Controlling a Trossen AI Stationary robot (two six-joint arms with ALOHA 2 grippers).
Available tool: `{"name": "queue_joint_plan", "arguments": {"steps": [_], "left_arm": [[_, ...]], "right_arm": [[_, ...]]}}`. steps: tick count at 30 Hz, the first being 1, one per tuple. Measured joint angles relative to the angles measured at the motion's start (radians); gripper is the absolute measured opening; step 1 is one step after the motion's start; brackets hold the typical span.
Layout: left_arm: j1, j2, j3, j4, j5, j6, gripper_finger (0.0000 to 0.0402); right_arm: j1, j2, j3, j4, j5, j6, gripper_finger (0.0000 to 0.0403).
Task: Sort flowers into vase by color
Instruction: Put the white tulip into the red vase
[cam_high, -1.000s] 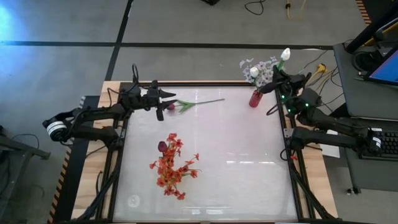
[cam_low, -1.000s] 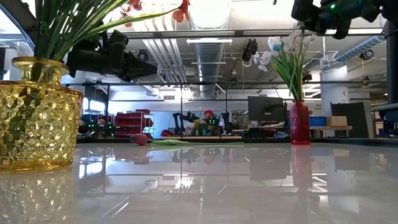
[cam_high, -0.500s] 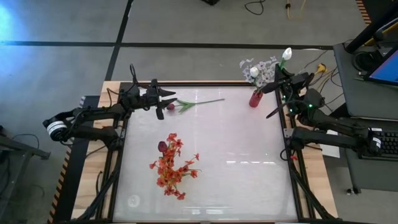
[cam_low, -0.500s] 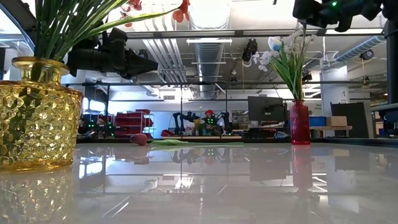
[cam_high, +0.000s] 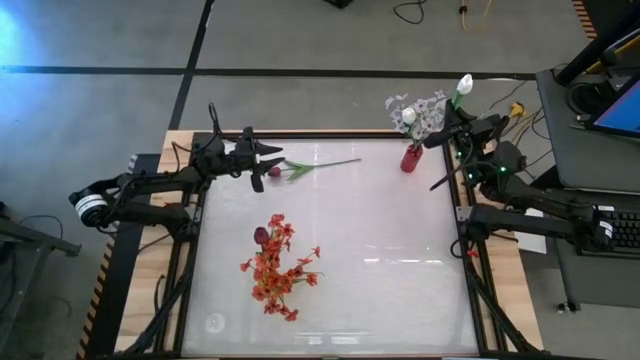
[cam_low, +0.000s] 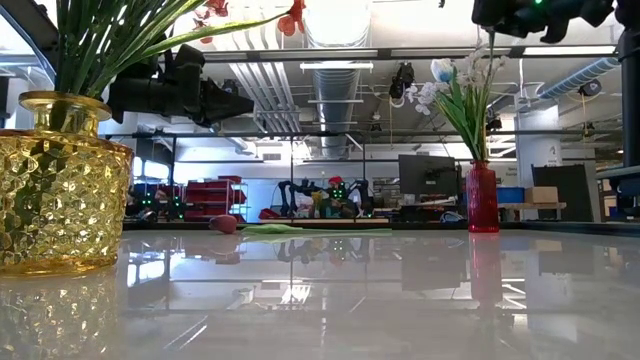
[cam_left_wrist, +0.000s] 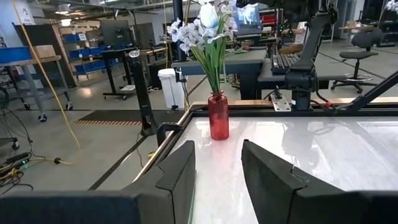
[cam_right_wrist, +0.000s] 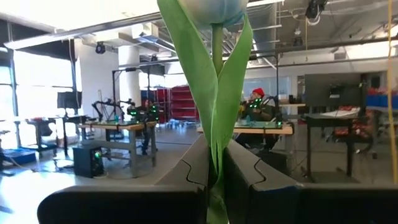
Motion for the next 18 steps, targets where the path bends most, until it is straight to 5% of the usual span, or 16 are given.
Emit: {"name": "queue_joint_plan", "arguments": {"steps": [18], "left_arm": [[0.000, 0.000, 0.000, 0.001, -0.001, -0.004, 0.0118]], "right_arm": [[0.000, 0.018, 0.001, -0.013, -0.001, -0.091, 0.0018]]}}
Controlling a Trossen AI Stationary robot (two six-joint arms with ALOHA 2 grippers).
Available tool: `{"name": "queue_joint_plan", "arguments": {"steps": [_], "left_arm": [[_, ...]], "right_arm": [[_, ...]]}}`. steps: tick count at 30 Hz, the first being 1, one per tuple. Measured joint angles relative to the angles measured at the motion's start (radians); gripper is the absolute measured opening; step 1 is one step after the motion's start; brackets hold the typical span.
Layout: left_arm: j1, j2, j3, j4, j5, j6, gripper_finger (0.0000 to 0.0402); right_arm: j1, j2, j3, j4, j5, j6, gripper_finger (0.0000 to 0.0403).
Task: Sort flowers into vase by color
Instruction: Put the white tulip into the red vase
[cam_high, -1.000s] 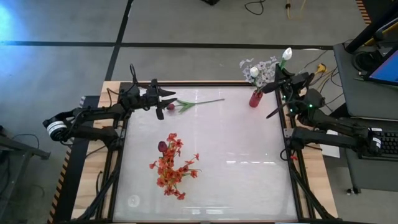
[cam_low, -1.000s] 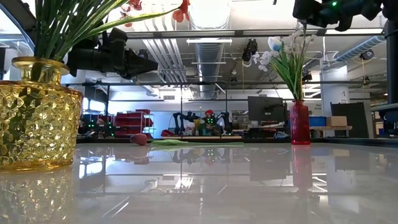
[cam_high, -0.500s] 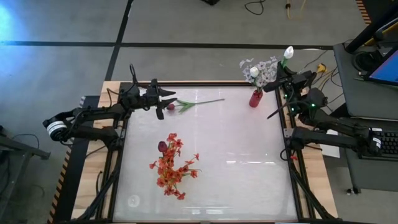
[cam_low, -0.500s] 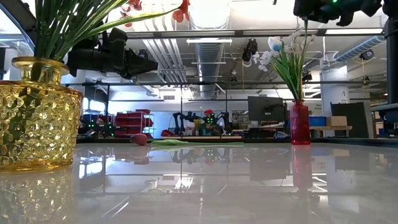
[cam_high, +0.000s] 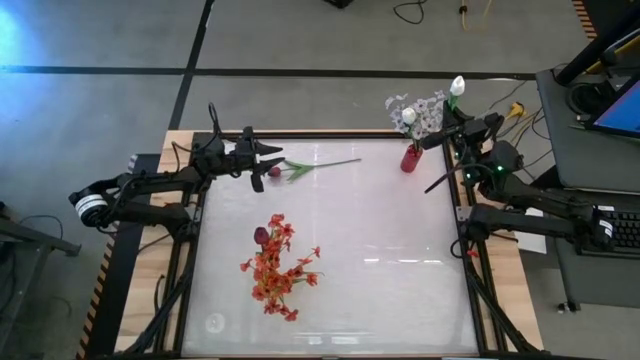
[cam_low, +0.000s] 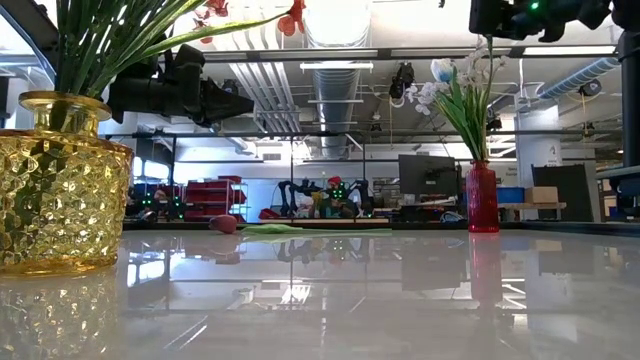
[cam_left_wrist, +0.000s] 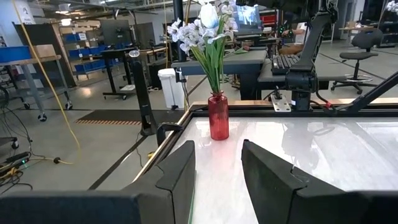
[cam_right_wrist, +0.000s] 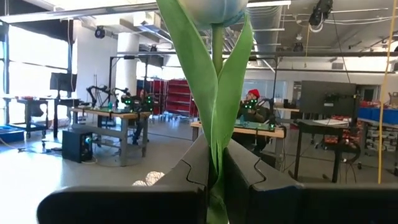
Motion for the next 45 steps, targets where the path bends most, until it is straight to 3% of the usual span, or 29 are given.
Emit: {"name": "queue_joint_plan", "arguments": {"steps": [23, 45], "left_arm": [[0.000, 0.000, 0.000, -0.016, 0.000, 0.000, 0.0118], [0.000, 0.000, 0.046, 0.024, 0.000, -0.046, 0.0118]], "right_arm": [[0.000, 0.000, -0.001, -0.022, 0.000, 0.037, 0.0018], [0.000, -0.019, 0.002, -0.017, 0.003, -0.041, 0.0018]]}}
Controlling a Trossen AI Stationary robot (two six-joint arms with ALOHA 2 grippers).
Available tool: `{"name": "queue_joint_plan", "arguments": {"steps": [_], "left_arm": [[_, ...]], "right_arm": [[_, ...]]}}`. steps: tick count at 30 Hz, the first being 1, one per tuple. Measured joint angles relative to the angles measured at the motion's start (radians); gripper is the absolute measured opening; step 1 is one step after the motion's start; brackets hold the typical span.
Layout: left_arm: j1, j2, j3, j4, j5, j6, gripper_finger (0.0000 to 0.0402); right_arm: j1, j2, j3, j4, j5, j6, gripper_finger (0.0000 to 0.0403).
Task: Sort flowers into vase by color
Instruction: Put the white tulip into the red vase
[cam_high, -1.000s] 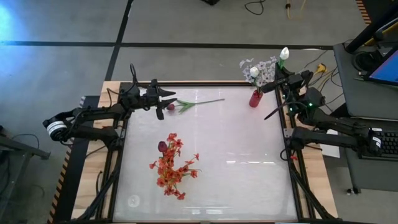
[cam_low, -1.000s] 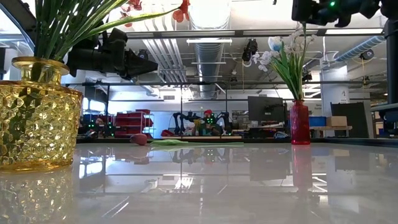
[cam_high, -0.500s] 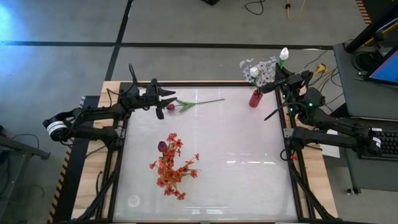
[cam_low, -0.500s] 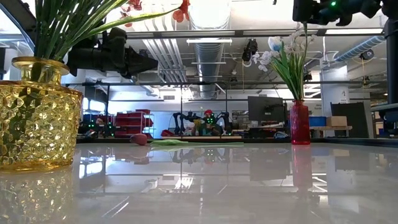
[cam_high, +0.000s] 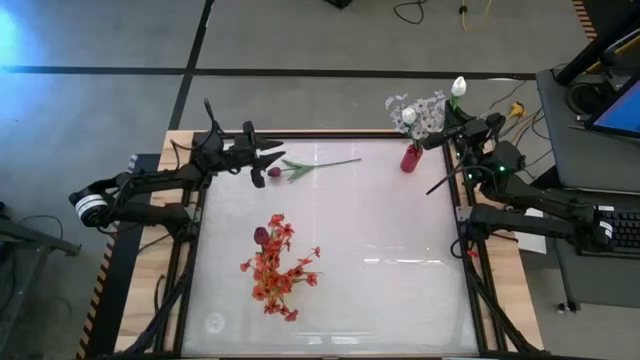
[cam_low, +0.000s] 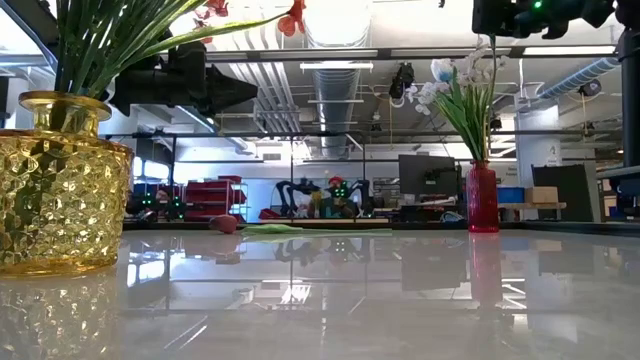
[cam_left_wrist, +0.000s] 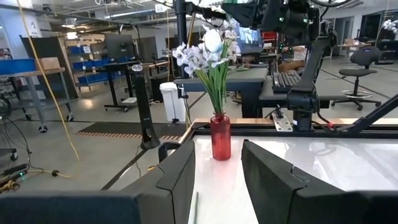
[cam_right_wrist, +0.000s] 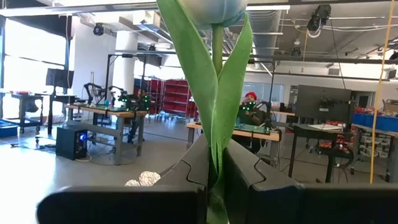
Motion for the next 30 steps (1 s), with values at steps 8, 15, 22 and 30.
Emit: {"name": "queue_joint_plan", "arguments": {"steps": [8, 15, 22, 30], "left_arm": [[0.000, 0.000, 0.001, 0.000, 0.000, 0.000, 0.0118], [0.000, 0.000, 0.001, -0.001, 0.000, 0.000, 0.0118], [0.000, 0.000, 0.001, -0.001, 0.000, -0.002, 0.0118], [0.000, 0.000, 0.001, -0.001, 0.000, -0.003, 0.0118]], "right_arm": [[0.000, 0.000, 0.000, -0.003, 0.000, 0.009, 0.0018], [0.000, 0.000, 0.000, -0.003, 0.000, 0.023, 0.0018], [0.000, 0.000, -0.001, 0.007, -0.001, 0.045, 0.0018], [0.000, 0.007, -0.014, 0.014, -0.001, 0.056, 0.0018]]}}
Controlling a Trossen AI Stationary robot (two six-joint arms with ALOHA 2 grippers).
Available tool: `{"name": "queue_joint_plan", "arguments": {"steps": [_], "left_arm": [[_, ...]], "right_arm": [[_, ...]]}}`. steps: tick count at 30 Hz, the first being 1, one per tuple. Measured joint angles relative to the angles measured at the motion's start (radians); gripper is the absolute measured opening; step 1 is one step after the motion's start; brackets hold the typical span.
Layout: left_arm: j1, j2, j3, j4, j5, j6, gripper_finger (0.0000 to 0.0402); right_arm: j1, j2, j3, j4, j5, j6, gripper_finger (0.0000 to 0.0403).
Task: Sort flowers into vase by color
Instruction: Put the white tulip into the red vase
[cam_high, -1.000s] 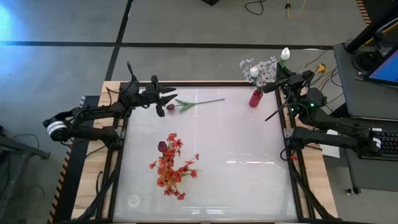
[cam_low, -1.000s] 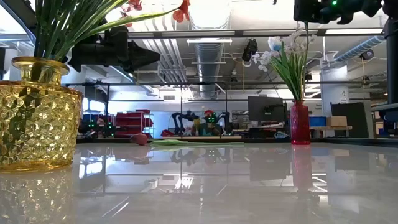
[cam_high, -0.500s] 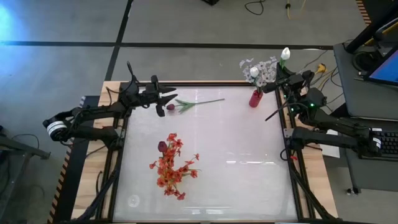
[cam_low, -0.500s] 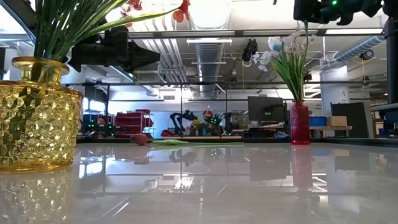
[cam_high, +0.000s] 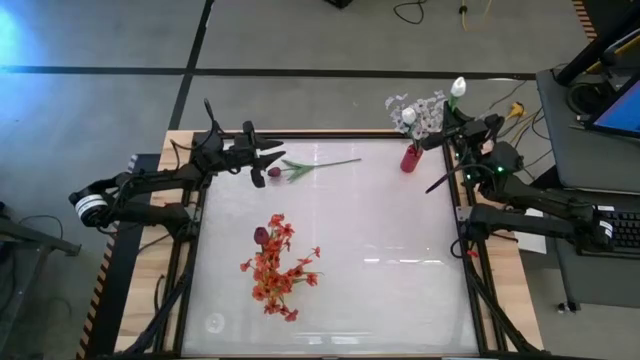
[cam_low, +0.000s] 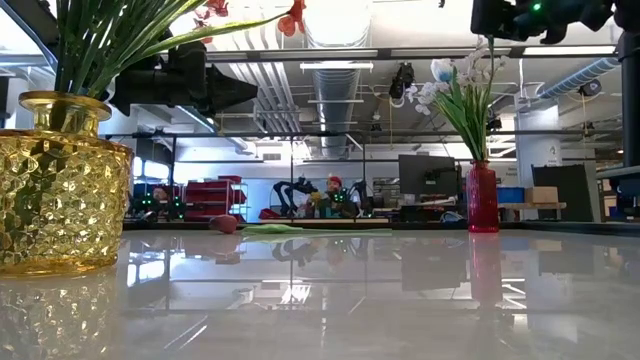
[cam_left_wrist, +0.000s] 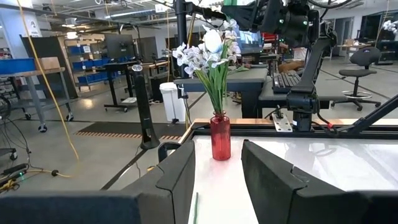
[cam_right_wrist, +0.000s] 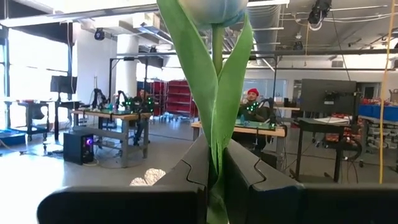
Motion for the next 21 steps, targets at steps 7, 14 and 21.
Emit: {"name": "queue_joint_plan", "arguments": {"steps": [7, 14, 21], "left_arm": [[0.000, 0.000, 0.000, 0.005, -0.006, -0.007, 0.0118], [0.000, -0.029, 0.090, -0.014, -0.039, -0.108, 0.0118], [-0.004, -0.032, 0.404, -0.431, -0.018, -0.108, 0.0118]], "right_arm": [[0.000, -0.002, -0.027, 0.039, 0.001, -0.013, 0.0018], [0.000, -0.015, -0.002, 0.034, 0.001, 0.024, 0.0018], [0.000, -0.044, 0.030, -0.148, 0.001, 0.088, 0.0018]]}}
